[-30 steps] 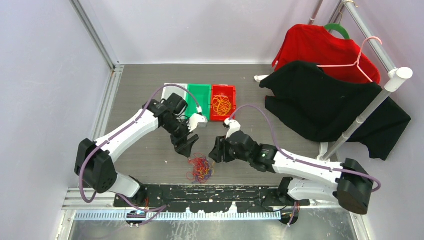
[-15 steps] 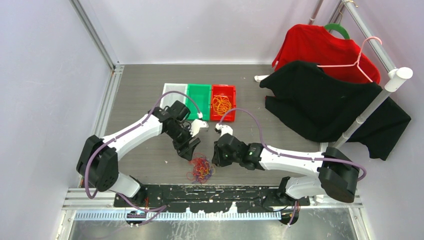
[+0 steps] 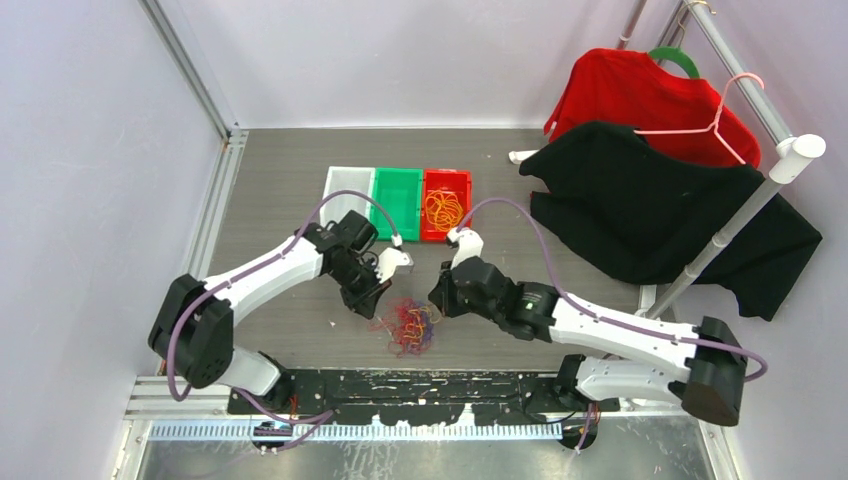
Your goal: Untangle the cables
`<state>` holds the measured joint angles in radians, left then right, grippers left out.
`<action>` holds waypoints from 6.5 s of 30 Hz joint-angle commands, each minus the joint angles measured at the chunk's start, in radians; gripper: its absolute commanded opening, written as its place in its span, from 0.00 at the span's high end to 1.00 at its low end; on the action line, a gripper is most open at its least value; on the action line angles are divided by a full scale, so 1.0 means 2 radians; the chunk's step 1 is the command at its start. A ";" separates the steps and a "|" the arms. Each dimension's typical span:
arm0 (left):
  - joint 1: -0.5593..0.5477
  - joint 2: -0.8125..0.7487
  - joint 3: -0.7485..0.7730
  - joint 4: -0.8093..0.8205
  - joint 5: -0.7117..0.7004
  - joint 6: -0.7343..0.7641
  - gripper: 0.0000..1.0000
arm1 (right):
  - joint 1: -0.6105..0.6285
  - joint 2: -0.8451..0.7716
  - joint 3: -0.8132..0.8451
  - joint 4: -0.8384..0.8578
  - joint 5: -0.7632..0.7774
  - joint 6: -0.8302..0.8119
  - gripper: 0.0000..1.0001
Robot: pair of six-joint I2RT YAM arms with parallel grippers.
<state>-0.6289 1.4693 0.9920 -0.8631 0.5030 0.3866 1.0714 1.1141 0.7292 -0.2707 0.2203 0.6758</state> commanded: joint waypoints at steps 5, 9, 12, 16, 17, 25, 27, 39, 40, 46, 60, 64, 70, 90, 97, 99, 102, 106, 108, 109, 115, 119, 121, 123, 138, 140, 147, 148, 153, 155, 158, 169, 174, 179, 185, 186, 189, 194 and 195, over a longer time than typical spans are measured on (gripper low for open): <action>0.002 -0.095 -0.046 -0.027 -0.071 0.058 1.00 | 0.002 -0.115 0.027 0.014 0.067 -0.061 0.99; 0.005 -0.136 -0.042 -0.051 -0.094 0.072 1.00 | 0.002 -0.151 0.026 0.033 0.055 -0.079 0.99; 0.010 -0.157 -0.020 -0.073 -0.091 0.074 1.00 | 0.002 -0.156 0.036 0.046 0.038 -0.095 0.99; 0.010 -0.178 0.032 -0.120 -0.076 0.078 0.97 | 0.002 -0.143 0.054 0.065 0.027 -0.112 0.99; 0.010 -0.182 0.046 -0.133 -0.071 0.077 0.85 | 0.002 -0.138 0.057 0.072 0.023 -0.115 0.99; 0.010 -0.194 0.177 -0.193 -0.005 0.046 0.26 | 0.002 -0.067 0.075 0.128 -0.066 -0.136 0.99; 0.011 -0.193 0.205 -0.195 0.004 0.045 0.26 | 0.002 -0.056 0.080 0.133 -0.090 -0.141 0.99; 0.011 -0.266 0.095 -0.022 0.024 0.063 0.34 | 0.002 -0.010 0.110 0.196 -0.261 -0.107 0.99; 0.011 -0.273 0.090 -0.010 0.026 0.062 0.35 | 0.002 -0.006 0.114 0.199 -0.275 -0.101 0.99; 0.011 -0.293 0.086 0.017 0.039 0.043 0.39 | 0.002 0.007 0.116 0.241 -0.311 -0.062 0.99; 0.008 -0.318 0.093 -0.014 0.143 0.057 0.51 | 0.002 0.018 0.118 0.249 -0.333 -0.040 0.99; 0.008 -0.315 0.094 -0.019 0.151 0.055 0.60 | 0.002 0.019 0.117 0.249 -0.332 -0.036 0.99; 0.007 -0.322 0.078 0.004 0.128 0.038 0.91 | 0.002 0.020 0.115 0.253 -0.329 -0.030 0.99; 0.007 -0.335 0.080 0.053 0.109 -0.011 1.00 | -0.002 -0.083 0.050 0.232 -0.162 -0.059 0.43; 0.006 -0.327 0.090 0.062 0.120 -0.016 1.00 | -0.002 -0.068 0.056 0.188 -0.094 -0.097 0.37; 0.005 -0.327 0.090 0.063 0.122 -0.014 1.00 | -0.002 -0.056 0.060 0.193 -0.095 -0.102 0.36; 0.002 -0.329 0.093 0.063 0.122 -0.009 1.00 | -0.002 -0.040 0.064 0.202 -0.104 -0.105 0.34; 0.002 -0.326 0.099 0.061 0.120 -0.001 1.00 | -0.002 -0.021 0.067 0.218 -0.129 -0.100 0.33; 0.002 -0.323 0.104 0.061 0.120 -0.001 1.00 | -0.002 -0.015 0.066 0.228 -0.146 -0.096 0.32; 0.002 -0.322 0.105 0.061 0.120 -0.001 1.00 | -0.002 -0.012 0.065 0.233 -0.154 -0.093 0.31; -0.001 -0.315 0.111 0.061 0.125 -0.003 1.00 | -0.002 -0.005 0.060 0.249 -0.156 -0.086 0.29; -0.004 -0.310 0.119 0.061 0.129 -0.011 1.00 | -0.002 0.008 0.064 0.270 -0.151 -0.077 0.30; -0.006 -0.307 0.125 0.061 0.130 -0.013 1.00 | -0.002 0.020 0.064 0.284 -0.157 -0.070 0.30; -0.006 -0.302 0.134 0.062 0.132 -0.013 1.00 | -0.002 0.036 0.063 0.299 -0.167 -0.057 0.30; -0.010 -0.271 0.194 0.081 0.123 0.017 1.00 | 0.011 0.074 0.038 0.323 -0.161 -0.055 0.28; -0.010 -0.266 0.207 0.083 0.124 0.016 1.00 | 0.013 0.085 0.035 0.317 -0.151 -0.060 0.28; -0.011 -0.251 0.255 0.097 0.129 0.001 1.00 | 0.013 0.106 0.013 0.298 -0.090 -0.077 0.31; -0.011 -0.249 0.261 0.099 0.129 -0.002 1.00 | 0.013 0.108 0.008 0.297 -0.078 -0.080 0.32; -0.010 -0.241 0.298 0.108 0.126 0.003 1.00 | 0.013 0.112 -0.024 0.295 -0.006 -0.091 0.35; -0.011 -0.236 0.315 0.105 0.123 0.008 1.00 | 0.012 0.115 -0.037 0.290 0.028 -0.092 0.37; -0.010 -0.229 0.338 0.098 0.121 0.015 1.00 | 0.013 0.117 -0.055 0.293 0.079 -0.095 0.37; -0.010 -0.252 0.268 0.073 0.109 0.026 1.00 | 0.012 -0.008 -0.054 0.238 0.142 -0.156 0.20; -0.011 -0.257 0.249 0.073 0.095 0.041 1.00 | 0.012 -0.082 -0.044 0.214 0.117 -0.187 0.14; -0.011 -0.253 0.249 0.072 0.077 0.045 1.00 | 0.013 -0.138 -0.071 0.260 0.005 -0.206 0.13; -0.012 -0.249 0.250 0.067 0.080 0.044 1.00 | 0.013 -0.131 -0.074 0.305 -0.099 -0.216 0.10; -0.012 -0.249 0.251 0.065 0.080 0.044 1.00 | 0.013 -0.123 -0.067 0.305 -0.112 -0.218 0.09; -0.014 -0.247 0.255 0.062 0.082 0.045 1.00 | 0.014 -0.093 -0.041 0.308 -0.137 -0.222 0.09; -0.015 -0.243 0.263 0.059 0.087 0.042 1.00 | 0.014 -0.026 -0.004 0.341 -0.141 -0.227 0.08; -0.016 -0.242 0.264 0.059 0.087 0.042 1.00 | 0.014 -0.010 0.002 0.354 -0.140 -0.224 0.08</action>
<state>-0.6537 0.9833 1.4788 -0.7647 0.6655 0.4610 1.0939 1.0245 0.6449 0.2985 -0.0177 0.2481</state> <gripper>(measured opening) 0.006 0.915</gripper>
